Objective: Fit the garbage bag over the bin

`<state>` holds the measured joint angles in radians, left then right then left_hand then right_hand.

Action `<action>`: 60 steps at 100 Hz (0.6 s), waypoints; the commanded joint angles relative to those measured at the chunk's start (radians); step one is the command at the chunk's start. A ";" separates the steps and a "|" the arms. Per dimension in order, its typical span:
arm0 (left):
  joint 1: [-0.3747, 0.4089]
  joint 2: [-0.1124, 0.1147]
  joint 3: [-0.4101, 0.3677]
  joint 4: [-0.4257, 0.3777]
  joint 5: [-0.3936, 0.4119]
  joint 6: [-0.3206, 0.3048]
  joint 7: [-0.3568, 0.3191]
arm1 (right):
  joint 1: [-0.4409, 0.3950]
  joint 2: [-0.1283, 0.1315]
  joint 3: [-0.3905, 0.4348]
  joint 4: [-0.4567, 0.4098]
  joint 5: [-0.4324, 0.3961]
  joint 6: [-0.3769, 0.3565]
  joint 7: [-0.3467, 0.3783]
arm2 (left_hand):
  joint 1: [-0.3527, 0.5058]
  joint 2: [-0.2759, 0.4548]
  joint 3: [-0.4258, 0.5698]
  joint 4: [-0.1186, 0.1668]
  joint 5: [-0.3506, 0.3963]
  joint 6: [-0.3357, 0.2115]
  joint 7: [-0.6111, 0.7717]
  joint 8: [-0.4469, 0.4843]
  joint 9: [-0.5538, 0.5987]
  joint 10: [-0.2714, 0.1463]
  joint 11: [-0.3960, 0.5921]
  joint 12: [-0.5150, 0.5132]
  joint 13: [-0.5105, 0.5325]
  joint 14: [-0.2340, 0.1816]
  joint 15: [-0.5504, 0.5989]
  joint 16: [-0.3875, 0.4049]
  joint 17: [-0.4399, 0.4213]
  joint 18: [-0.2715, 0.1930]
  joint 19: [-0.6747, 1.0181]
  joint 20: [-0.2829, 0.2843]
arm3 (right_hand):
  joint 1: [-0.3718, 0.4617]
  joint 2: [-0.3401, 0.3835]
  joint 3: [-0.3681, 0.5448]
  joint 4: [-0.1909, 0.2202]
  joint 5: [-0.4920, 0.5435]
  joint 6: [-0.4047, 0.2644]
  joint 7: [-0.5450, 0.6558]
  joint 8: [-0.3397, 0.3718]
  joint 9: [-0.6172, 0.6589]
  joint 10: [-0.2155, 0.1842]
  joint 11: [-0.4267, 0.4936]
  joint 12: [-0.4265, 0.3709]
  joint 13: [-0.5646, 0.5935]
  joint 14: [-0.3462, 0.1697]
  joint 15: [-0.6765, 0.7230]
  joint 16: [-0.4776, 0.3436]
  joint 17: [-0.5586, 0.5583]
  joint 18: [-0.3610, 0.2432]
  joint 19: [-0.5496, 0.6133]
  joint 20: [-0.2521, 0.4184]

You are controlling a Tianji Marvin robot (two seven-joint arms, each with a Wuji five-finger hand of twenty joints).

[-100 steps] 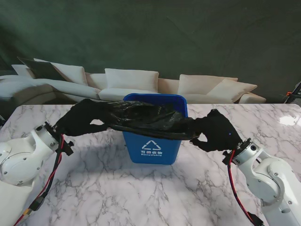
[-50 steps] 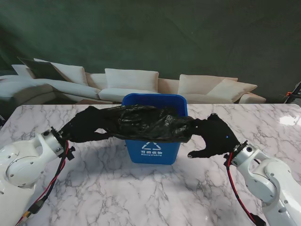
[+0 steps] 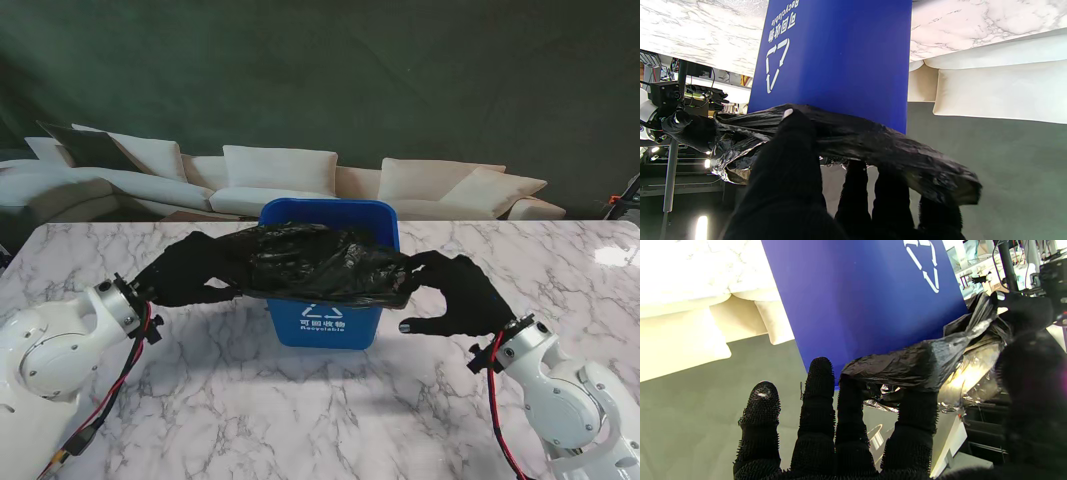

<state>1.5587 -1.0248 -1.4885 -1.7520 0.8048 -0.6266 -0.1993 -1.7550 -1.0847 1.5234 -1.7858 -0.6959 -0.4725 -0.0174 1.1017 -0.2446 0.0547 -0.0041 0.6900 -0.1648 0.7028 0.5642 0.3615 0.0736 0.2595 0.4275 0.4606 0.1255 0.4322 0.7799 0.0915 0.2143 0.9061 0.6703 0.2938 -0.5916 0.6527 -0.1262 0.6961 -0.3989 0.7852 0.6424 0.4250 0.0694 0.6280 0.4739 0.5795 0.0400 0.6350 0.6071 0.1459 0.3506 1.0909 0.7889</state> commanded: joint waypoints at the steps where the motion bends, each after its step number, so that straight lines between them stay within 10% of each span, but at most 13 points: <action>1: -0.007 0.001 0.009 0.011 0.002 0.010 -0.025 | -0.016 -0.002 0.008 -0.006 0.005 0.002 0.001 | -0.001 -0.006 0.004 0.014 0.033 -0.020 0.010 0.006 -0.007 -0.001 0.012 -0.007 -0.015 -0.019 -0.015 0.001 -0.013 -0.006 -0.026 0.027 | 0.028 -0.016 -0.031 0.026 0.007 -0.042 0.019 0.000 -0.033 0.001 -0.039 -0.022 -0.040 0.017 -0.047 -0.028 -0.024 0.024 -0.035 -0.018; 15: -0.015 0.002 0.016 0.017 0.003 0.021 -0.033 | -0.034 0.001 0.026 -0.019 0.050 -0.008 0.048 | -0.001 -0.007 0.004 0.014 0.035 -0.018 0.012 0.007 -0.005 -0.002 0.013 -0.008 -0.013 -0.018 -0.014 0.002 -0.013 -0.005 -0.025 0.028 | 0.077 -0.014 -0.069 0.036 -0.017 -0.039 -0.023 -0.039 -0.061 0.011 -0.111 -0.096 -0.091 0.053 -0.238 -0.143 -0.062 0.040 -0.133 -0.076; 37: -0.020 0.003 0.020 0.020 0.000 0.026 -0.036 | -0.053 0.021 0.058 -0.030 -0.168 -0.024 0.041 | 0.001 -0.009 0.006 0.015 0.035 -0.014 0.016 0.009 -0.003 0.000 0.012 -0.009 -0.009 -0.017 -0.012 0.003 -0.011 -0.003 -0.024 0.031 | 0.085 0.051 -0.114 0.029 -0.063 -0.065 -0.166 -0.239 -0.113 0.011 -0.263 -0.253 -0.155 0.102 -0.477 -0.286 -0.098 0.075 -0.299 -0.209; 60: -0.022 0.003 0.017 0.022 0.002 0.020 -0.035 | -0.041 0.010 0.030 -0.006 -0.078 0.000 0.026 | 0.000 -0.009 0.006 0.015 0.035 -0.014 0.017 0.011 0.000 0.000 0.012 -0.009 -0.007 -0.017 -0.012 0.005 -0.011 -0.002 -0.025 0.032 | 0.134 0.052 -0.138 0.032 -0.177 -0.047 -0.146 -0.261 -0.142 0.024 -0.236 -0.240 -0.117 0.117 -0.496 -0.299 -0.084 0.116 -0.334 -0.250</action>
<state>1.5350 -1.0237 -1.4740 -1.7425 0.8035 -0.6058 -0.2155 -1.7950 -1.0650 1.5562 -1.8008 -0.7432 -0.4789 0.0160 1.1017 -0.2447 0.0547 -0.0041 0.6911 -0.1652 0.7028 0.5634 0.3605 0.0655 0.2462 0.4157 0.4606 0.1254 0.4322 0.7799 0.0915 0.2143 0.9060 0.6809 0.3991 -0.5620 0.5411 -0.1140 0.5416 -0.4155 0.6146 0.3728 0.3309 0.0850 0.3796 0.2299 0.4575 0.1419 0.1710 0.3215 0.0641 0.4339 0.7748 0.5515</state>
